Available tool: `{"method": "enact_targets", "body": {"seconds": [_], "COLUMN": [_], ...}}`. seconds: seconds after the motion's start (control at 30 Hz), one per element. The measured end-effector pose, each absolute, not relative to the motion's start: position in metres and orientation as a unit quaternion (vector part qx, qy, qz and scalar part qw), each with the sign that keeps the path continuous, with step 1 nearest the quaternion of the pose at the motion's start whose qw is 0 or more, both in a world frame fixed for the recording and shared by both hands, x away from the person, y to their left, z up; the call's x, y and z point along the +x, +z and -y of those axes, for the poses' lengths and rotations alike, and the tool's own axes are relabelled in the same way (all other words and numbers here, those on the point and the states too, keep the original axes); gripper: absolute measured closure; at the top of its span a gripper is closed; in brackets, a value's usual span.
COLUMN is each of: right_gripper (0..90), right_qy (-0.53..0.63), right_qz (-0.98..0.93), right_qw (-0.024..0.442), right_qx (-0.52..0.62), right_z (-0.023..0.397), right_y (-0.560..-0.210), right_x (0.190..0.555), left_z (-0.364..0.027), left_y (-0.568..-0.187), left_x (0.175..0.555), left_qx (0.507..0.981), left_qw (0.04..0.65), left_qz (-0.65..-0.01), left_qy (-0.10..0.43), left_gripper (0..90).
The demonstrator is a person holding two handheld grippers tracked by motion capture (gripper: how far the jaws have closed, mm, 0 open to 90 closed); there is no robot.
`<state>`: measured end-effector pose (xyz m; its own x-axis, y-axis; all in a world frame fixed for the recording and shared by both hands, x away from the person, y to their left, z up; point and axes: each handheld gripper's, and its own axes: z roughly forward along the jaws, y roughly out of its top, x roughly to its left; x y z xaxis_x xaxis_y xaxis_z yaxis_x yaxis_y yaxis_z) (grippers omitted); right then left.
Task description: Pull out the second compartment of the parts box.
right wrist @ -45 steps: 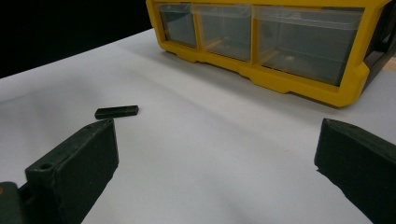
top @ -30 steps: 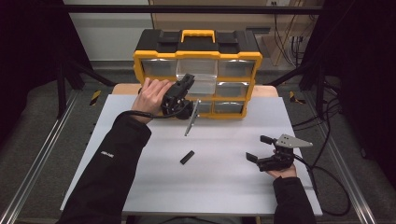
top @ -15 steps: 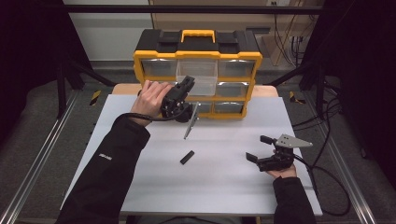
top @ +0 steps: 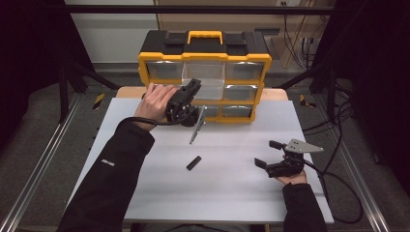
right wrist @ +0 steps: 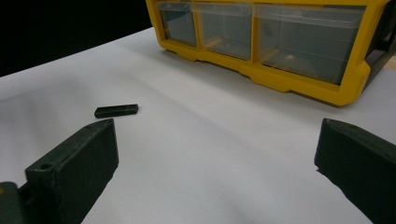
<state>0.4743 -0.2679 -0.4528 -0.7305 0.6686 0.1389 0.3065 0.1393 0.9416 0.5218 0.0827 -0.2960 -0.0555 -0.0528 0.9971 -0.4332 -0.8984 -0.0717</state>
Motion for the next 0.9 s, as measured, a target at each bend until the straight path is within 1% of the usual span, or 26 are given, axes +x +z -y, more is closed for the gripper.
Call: {"method": "enact_targets", "body": {"seconds": [0.63, 0.9], "right_gripper": [0.2, 0.2], "right_qy": [0.566, 0.565], "right_qz": [-0.738, -0.739], "right_qw": [0.160, 0.158], "right_qx": [0.331, 0.331], "right_z": [0.2677, 0.2674], "right_y": [-0.4531, -0.4533], "right_x": [0.4745, 0.4744], "left_z": [-0.0824, -0.0813], "left_y": [-0.2969, -0.2888], "left_x": [0.5201, 0.5193], "left_qx": [0.678, 0.706], "left_qw": [0.133, 0.151], "left_qz": [0.180, 0.161], "left_qy": [0.701, 0.673], "left_gripper": [77.4, 74.3]}}
